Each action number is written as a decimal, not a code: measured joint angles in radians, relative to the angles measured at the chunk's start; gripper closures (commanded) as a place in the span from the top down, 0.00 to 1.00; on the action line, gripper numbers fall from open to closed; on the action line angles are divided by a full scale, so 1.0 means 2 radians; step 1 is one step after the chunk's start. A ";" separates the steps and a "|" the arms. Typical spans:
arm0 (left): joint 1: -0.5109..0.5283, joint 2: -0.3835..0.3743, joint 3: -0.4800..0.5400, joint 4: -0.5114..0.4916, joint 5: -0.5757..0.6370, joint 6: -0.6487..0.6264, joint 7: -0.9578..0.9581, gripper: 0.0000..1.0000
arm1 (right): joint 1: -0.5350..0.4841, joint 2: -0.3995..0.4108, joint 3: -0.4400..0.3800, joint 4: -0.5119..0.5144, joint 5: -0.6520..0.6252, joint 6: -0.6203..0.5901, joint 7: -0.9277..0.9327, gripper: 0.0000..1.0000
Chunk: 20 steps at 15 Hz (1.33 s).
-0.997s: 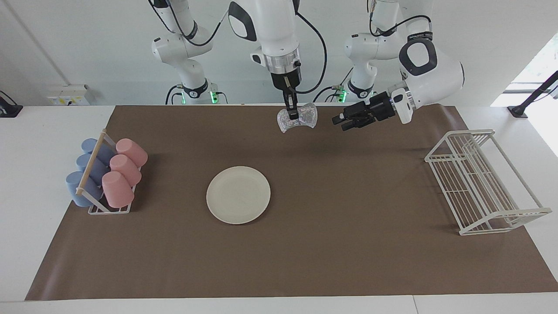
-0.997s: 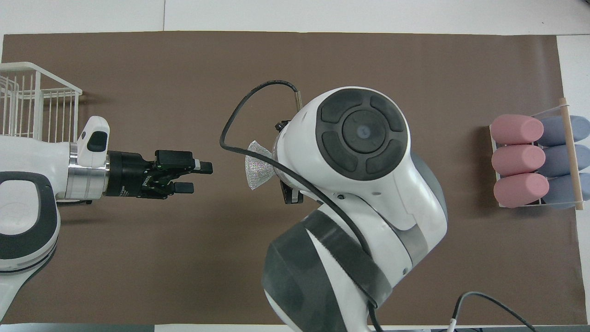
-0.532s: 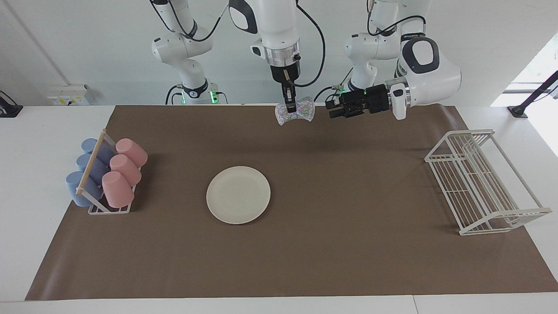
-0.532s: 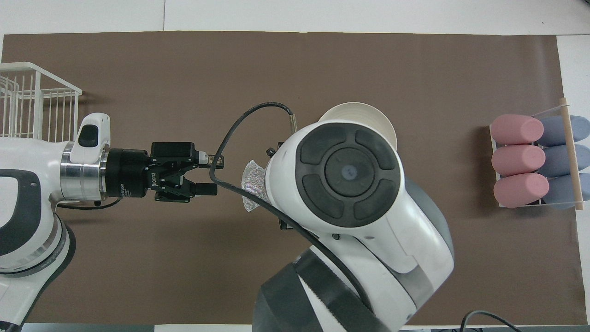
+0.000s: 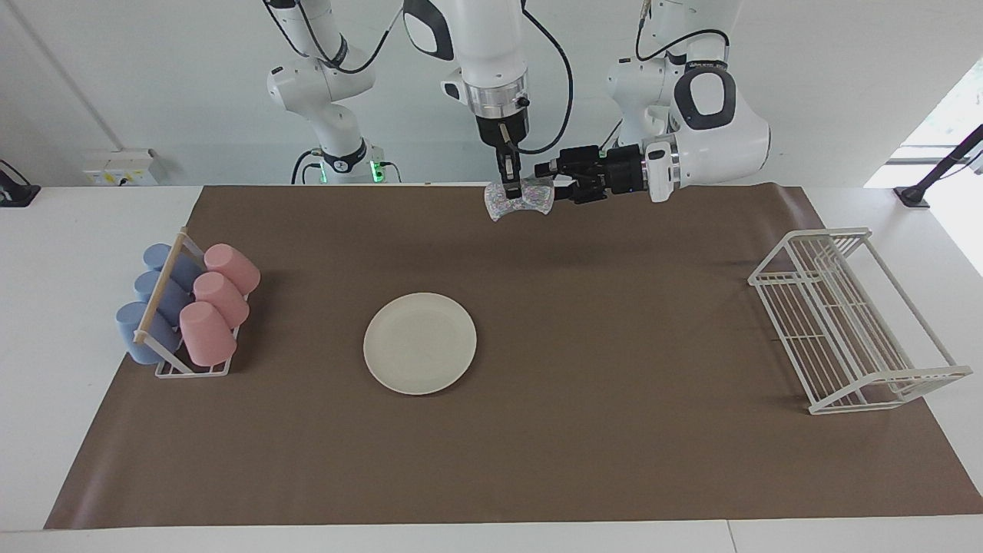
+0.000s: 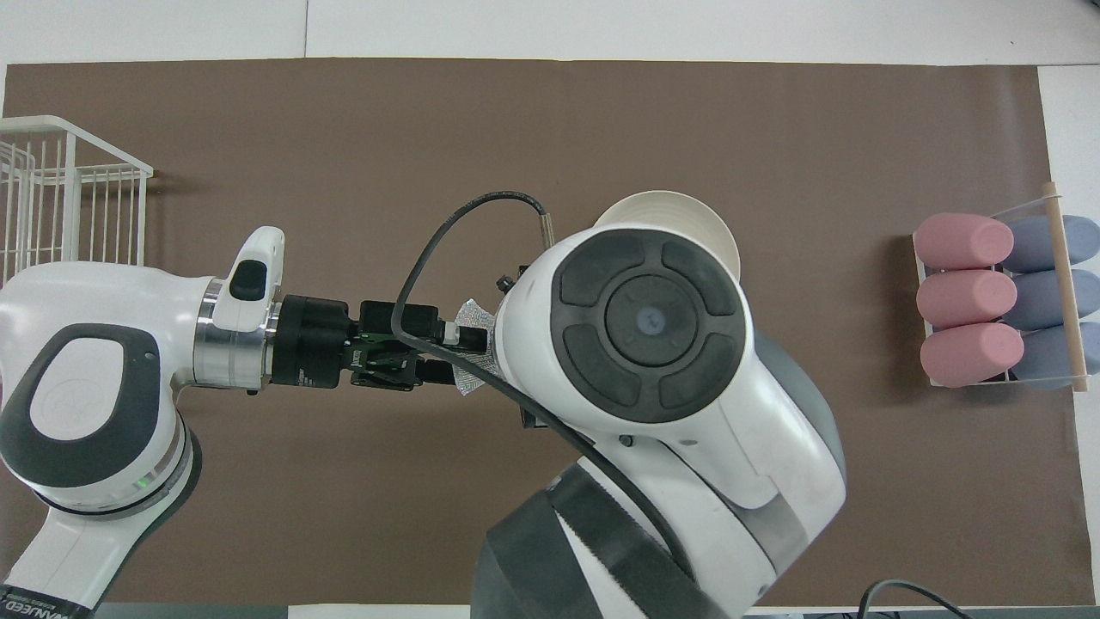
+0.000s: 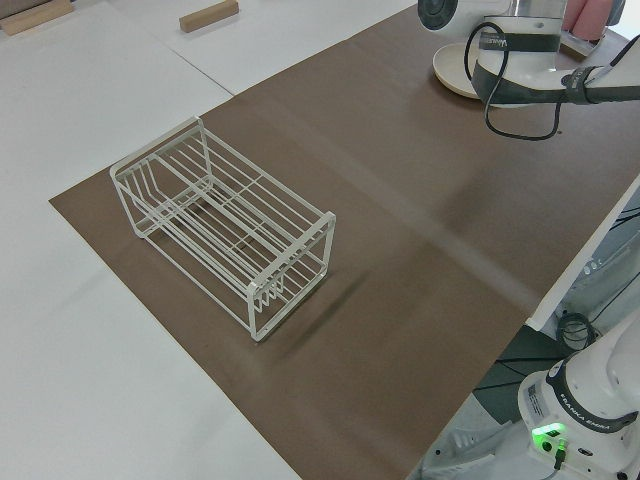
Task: Wipe plate with sponge
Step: 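Bring the scrubber toward the left gripper with the right gripper while the left gripper reaches, then grasp the scrubber with the left gripper while the right gripper releases it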
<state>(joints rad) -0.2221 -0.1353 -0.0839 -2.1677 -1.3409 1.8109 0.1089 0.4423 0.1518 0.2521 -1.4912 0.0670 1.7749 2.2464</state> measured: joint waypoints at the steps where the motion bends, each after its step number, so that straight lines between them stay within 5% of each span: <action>1: 0.000 0.002 0.001 0.000 0.000 0.000 0.005 0.58 | 0.000 0.000 0.000 0.000 0.000 0.000 0.000 0.00; 2: 0.000 0.002 0.001 0.000 -0.001 0.001 0.006 0.36 | 0.000 0.000 0.000 0.000 0.000 0.000 0.000 0.00; 3: 0.000 0.002 0.002 0.000 -0.007 0.003 0.006 0.00 | 0.000 0.000 0.000 0.000 0.000 0.000 0.000 0.00; 11: -0.005 0.002 0.001 0.000 -0.027 0.010 -0.009 0.00 | 0.000 0.000 0.000 0.000 0.000 0.000 0.000 0.00; 12: -0.005 0.002 0.001 0.000 -0.027 0.010 -0.011 0.00 | 0.000 0.000 0.000 0.000 0.000 0.000 -0.003 0.57; 13: -0.005 0.002 0.002 0.000 -0.028 0.010 -0.011 0.00 | 0.000 -0.001 0.000 0.000 0.000 0.000 -0.013 1.00; 20: -0.004 0.002 0.010 0.001 -0.010 0.016 -0.031 0.00 | -0.026 -0.040 -0.006 -0.029 -0.001 -0.017 -0.199 1.00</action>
<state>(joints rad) -0.2301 -0.1304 -0.0646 -2.1666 -1.3608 1.8430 0.0472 0.3904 0.0717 0.2397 -1.5497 0.0643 1.7411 1.8487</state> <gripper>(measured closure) 0.943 0.273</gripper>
